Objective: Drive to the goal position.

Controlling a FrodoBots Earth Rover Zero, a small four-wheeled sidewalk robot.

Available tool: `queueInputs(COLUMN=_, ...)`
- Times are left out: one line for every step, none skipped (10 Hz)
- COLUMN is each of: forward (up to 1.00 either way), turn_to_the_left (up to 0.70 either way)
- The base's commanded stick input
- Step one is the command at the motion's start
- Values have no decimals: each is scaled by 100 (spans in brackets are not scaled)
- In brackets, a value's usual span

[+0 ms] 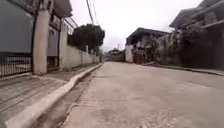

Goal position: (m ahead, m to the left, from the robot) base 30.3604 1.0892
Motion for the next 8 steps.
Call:
queueInputs(forward=100, turn_to_the_left=0)
queueInputs(forward=100, turn_to_the_left=0)
queueInputs(forward=100, turn_to_the_left=0)
queueInputs(forward=100, turn_to_the_left=0)
queueInputs(forward=100, turn_to_the_left=0)
queueInputs(forward=100, turn_to_the_left=0)
queueInputs(forward=100, turn_to_the_left=0)
queueInputs(forward=100, turn_to_the_left=0)
